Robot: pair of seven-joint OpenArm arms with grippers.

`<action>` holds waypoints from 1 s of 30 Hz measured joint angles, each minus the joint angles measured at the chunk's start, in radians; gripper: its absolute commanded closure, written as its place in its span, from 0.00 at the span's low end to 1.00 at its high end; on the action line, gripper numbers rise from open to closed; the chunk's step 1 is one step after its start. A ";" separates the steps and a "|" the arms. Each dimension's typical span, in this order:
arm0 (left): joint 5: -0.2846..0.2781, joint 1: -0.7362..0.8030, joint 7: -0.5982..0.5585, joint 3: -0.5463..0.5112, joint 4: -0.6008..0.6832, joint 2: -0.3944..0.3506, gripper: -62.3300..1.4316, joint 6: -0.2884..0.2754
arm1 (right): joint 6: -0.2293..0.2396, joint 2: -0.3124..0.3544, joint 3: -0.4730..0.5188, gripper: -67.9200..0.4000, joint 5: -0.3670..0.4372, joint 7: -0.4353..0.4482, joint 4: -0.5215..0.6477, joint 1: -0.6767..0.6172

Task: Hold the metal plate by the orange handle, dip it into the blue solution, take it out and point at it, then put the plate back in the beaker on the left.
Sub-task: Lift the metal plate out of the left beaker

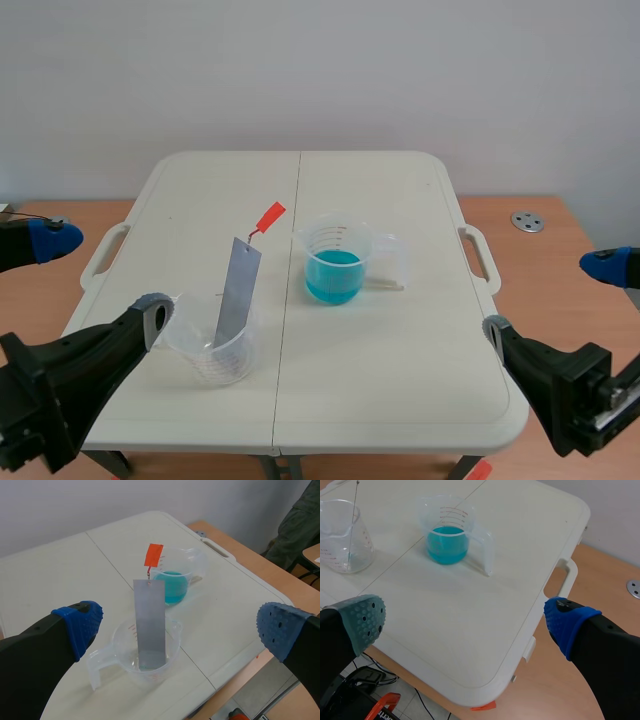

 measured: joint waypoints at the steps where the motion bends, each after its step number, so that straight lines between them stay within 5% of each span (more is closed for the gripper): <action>1: 0.000 0.000 0.000 0.000 0.000 0.000 0.00 0.000 | 0.000 0.000 0.000 0.02 -0.003 0.000 0.000 0.000; 30: 0.003 0.000 0.000 0.000 0.000 0.019 0.00 0.000 | 0.000 0.000 0.000 0.02 -0.030 -0.034 0.000 0.000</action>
